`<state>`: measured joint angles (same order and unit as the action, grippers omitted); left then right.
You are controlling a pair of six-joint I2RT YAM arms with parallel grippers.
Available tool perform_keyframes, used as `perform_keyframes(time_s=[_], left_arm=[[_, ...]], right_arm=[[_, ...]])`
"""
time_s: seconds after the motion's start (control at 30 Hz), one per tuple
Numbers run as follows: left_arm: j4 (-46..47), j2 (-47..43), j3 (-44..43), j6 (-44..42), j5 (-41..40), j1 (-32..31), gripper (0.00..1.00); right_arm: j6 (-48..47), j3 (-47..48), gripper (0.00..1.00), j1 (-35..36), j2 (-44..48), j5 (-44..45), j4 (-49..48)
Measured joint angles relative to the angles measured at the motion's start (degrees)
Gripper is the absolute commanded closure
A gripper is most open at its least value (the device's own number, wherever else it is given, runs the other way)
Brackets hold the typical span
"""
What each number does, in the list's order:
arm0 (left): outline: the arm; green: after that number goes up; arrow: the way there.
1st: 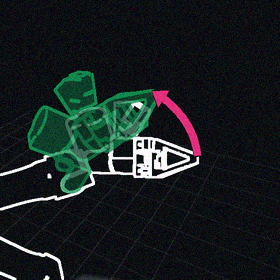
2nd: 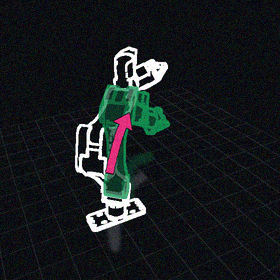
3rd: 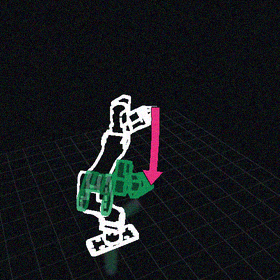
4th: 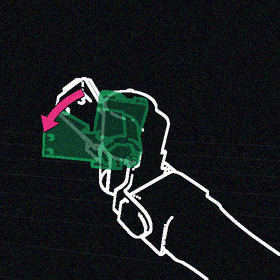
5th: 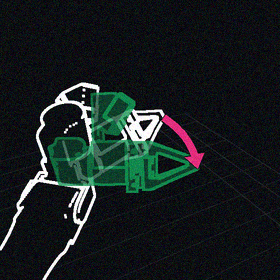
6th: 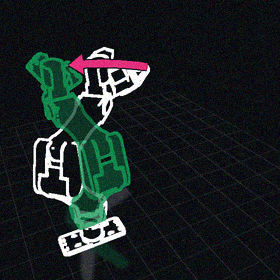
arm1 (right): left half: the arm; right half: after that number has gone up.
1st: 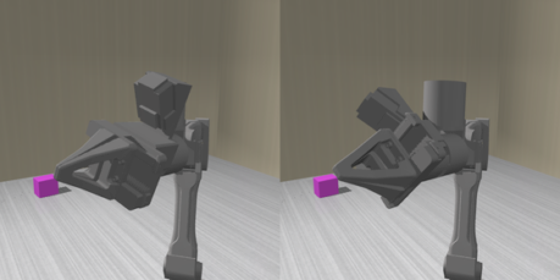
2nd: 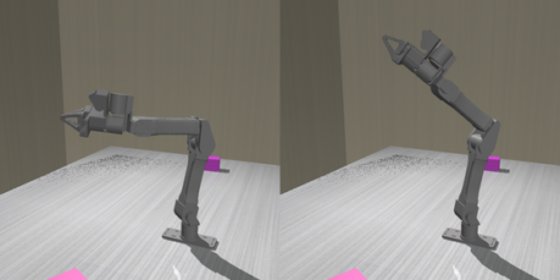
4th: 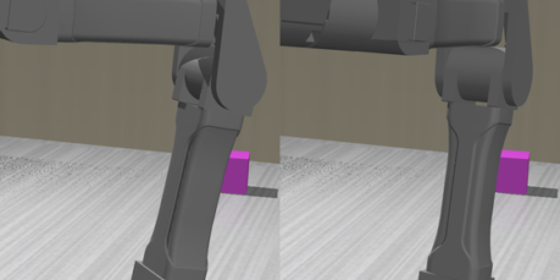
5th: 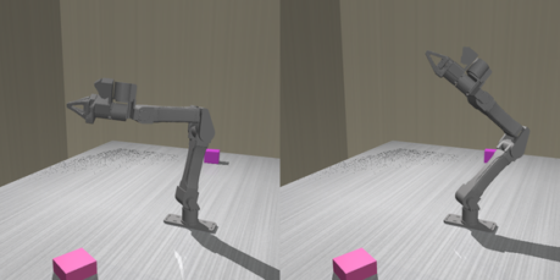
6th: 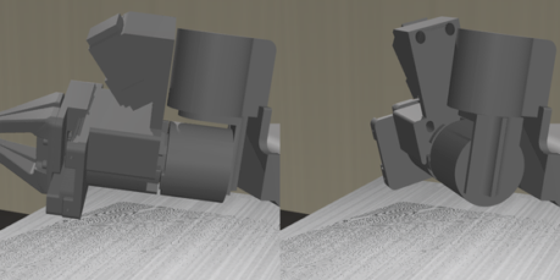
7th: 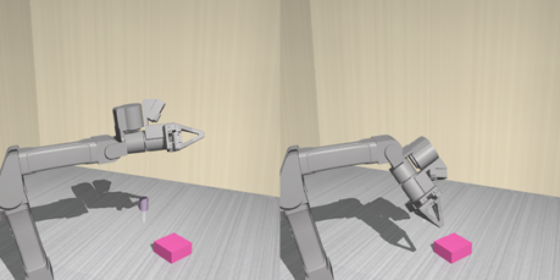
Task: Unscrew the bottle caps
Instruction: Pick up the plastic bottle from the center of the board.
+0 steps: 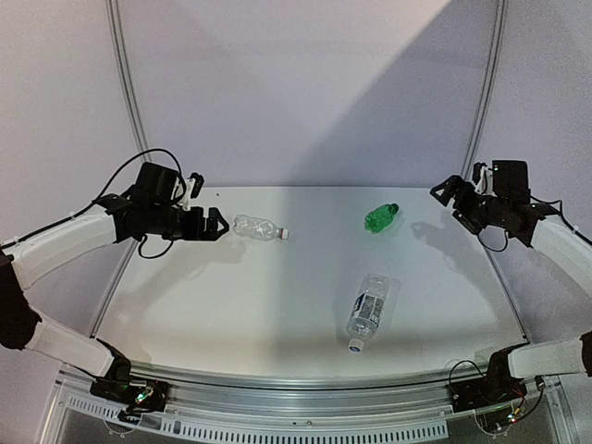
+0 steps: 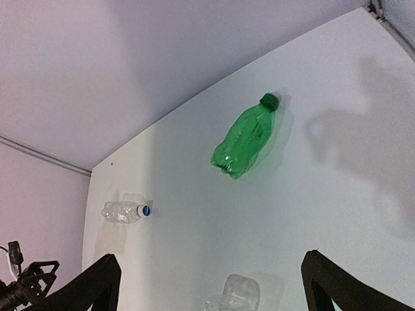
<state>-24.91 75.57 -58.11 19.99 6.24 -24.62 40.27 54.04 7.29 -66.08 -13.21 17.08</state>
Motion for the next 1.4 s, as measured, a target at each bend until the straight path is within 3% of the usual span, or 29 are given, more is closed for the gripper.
perform_keyframes(time_s=[0.2, 0.53, 0.83, 1.03, 1.4], left_arm=[[-0.09, 0.04, 0.00, -1.44, 0.13, -1.88, 0.01], [-0.15, 0.55, 0.00, -4.90, -1.79, -7.28, 0.01], [0.66, 2.32, 0.11, -5.42, -3.45, -9.09, 0.01], [1.09, 2.32, 1.42, -5.44, -4.31, -10.25, 0.01], [1.14, 0.48, 5.38, -4.28, -5.53, -11.06, 0.01]], right_arm=[[1.66, 1.22, 0.01, 6.03, -4.98, 1.07, 1.75], [-0.52, 9.68, 0.01, 16.20, -16.48, 5.57, 13.68], [3.30, 15.72, 0.01, 28.41, -27.39, 8.39, 24.50], [4.20, 22.14, 0.01, 30.21, -34.93, 8.44, 29.49], [4.94, 22.60, 0.01, 30.21, -41.24, 7.98, 35.54]])
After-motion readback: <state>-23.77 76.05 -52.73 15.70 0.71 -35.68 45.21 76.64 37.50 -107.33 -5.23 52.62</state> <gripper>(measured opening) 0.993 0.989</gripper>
